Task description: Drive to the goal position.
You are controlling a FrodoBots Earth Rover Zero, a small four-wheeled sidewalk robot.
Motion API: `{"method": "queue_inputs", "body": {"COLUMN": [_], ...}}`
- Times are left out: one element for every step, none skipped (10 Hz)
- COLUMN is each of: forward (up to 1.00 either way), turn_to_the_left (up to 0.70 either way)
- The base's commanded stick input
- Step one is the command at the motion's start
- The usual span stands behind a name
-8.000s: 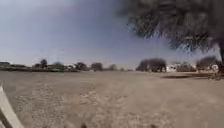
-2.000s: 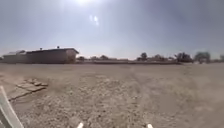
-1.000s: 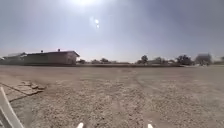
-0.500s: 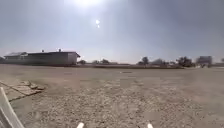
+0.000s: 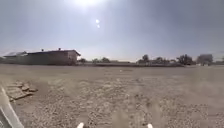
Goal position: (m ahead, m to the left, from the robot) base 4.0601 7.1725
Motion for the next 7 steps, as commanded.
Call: {"method": "queue_inputs", "body": {"forward": [0.7, 0.7, 0.7, 0.7, 0.7, 0.7, 0.7], "turn_to_the_left": [0.0, 0.0, 0.0, 0.0, 0.0, 0.13, 0.27]}}
